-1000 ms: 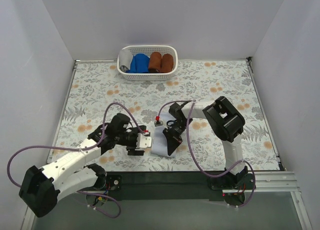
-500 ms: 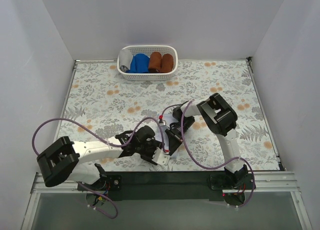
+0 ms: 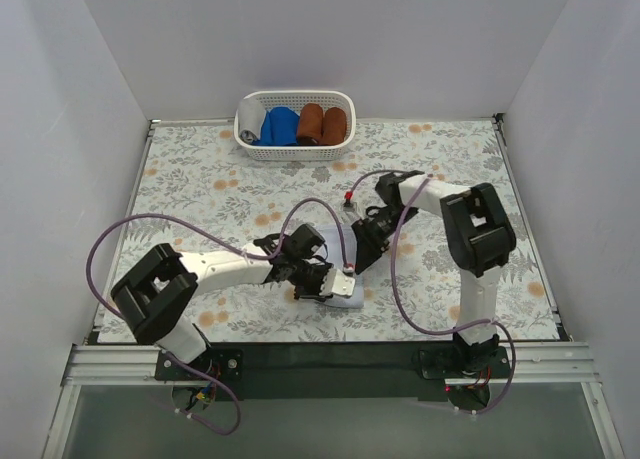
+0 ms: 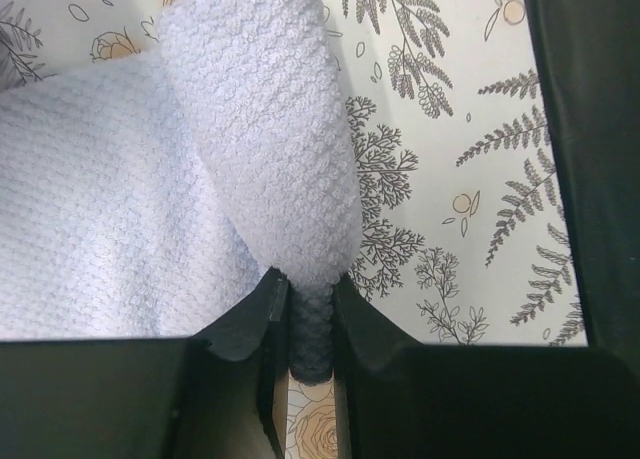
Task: Roll the towels
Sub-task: Roll the towel
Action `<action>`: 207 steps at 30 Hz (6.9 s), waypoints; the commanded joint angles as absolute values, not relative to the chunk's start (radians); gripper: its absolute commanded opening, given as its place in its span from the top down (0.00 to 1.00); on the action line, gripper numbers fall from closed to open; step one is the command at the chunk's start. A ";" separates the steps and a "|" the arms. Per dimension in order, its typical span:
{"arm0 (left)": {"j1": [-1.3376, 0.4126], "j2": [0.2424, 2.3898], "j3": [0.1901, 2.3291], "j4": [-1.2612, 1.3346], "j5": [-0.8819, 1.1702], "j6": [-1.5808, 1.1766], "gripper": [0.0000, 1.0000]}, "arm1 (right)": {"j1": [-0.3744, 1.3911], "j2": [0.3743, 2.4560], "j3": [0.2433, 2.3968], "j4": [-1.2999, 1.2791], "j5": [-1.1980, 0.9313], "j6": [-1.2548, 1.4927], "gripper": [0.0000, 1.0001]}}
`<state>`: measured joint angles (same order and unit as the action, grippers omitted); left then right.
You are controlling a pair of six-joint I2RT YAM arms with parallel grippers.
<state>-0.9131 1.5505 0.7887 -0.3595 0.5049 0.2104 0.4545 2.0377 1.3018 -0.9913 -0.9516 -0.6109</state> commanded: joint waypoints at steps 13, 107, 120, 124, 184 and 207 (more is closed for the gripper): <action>-0.643 2.100 1.188 -0.979 0.999 0.281 1.00 | 0.423 1.453 1.013 -0.692 -0.689 -0.535 0.44; -1.111 1.451 0.712 -0.396 0.395 0.091 1.00 | 0.490 2.013 1.327 -0.949 -0.823 -0.718 0.59; -0.757 1.880 1.089 -0.802 0.851 0.092 1.00 | 0.351 1.629 1.218 -0.942 -0.688 -0.730 0.38; -0.709 2.041 1.198 -0.894 0.939 0.129 1.00 | 0.359 1.536 1.137 -0.879 -0.756 -0.686 0.36; -0.910 1.224 0.683 -0.284 0.338 0.399 0.34 | 0.522 2.049 1.152 -0.798 -1.114 -0.752 0.99; -1.065 1.554 0.672 -0.152 0.149 0.417 0.93 | 0.440 2.295 1.350 -1.158 -1.189 -0.954 0.63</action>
